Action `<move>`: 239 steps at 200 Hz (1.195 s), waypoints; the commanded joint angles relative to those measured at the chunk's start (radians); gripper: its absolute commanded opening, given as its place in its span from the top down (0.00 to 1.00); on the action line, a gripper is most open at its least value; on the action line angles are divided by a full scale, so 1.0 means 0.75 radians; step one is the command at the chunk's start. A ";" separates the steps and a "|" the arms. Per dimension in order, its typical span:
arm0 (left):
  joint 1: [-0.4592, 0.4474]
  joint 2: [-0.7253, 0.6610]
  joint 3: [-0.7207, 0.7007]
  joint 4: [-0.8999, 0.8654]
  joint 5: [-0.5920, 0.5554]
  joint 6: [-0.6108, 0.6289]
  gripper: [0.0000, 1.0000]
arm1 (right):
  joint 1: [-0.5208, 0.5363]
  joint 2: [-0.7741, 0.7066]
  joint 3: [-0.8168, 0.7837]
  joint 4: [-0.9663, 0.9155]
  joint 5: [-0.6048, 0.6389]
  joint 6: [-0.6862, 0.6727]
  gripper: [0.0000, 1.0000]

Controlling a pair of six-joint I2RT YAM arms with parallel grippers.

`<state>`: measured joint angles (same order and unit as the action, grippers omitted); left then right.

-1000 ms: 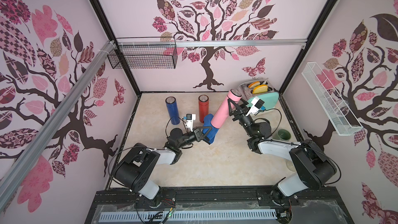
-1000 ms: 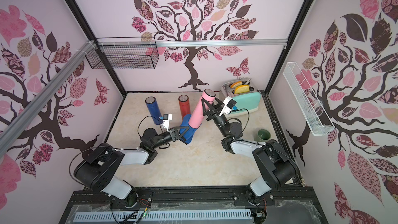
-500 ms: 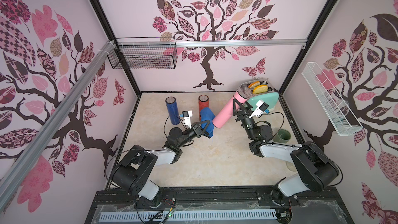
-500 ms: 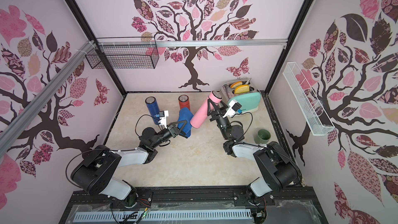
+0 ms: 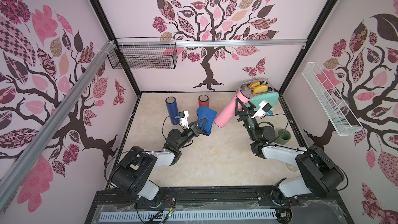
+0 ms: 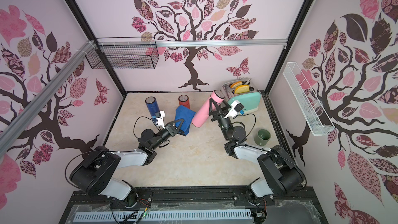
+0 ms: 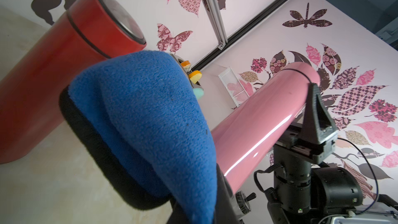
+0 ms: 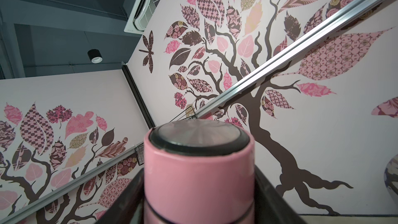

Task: Wipe the surface of the thermos
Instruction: Wipe the dirt from the surface of the thermos.

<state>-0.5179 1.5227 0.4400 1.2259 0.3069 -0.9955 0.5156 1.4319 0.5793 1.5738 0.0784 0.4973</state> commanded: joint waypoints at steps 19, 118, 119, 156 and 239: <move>-0.033 0.066 0.053 0.040 0.077 -0.042 1.00 | 0.005 0.001 0.128 0.209 -0.010 -0.012 1.00; -0.130 0.052 0.172 0.047 0.234 -0.130 1.00 | 0.006 0.097 0.179 0.210 -0.064 -0.104 1.00; -0.130 0.050 0.171 0.047 0.235 -0.130 1.00 | 0.006 0.098 0.178 0.209 -0.064 -0.105 1.00; -0.128 -0.009 0.117 0.024 0.207 -0.071 1.00 | 0.006 0.102 0.179 0.207 -0.089 -0.069 1.00; -0.050 -0.117 0.139 -0.019 0.192 -0.025 1.00 | 0.006 0.038 0.130 0.207 -0.098 -0.038 1.00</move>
<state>-0.5655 1.4631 0.5083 1.1782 0.4492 -1.0451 0.5156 1.4929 0.6704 1.5997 0.0219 0.4526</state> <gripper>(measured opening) 0.085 0.635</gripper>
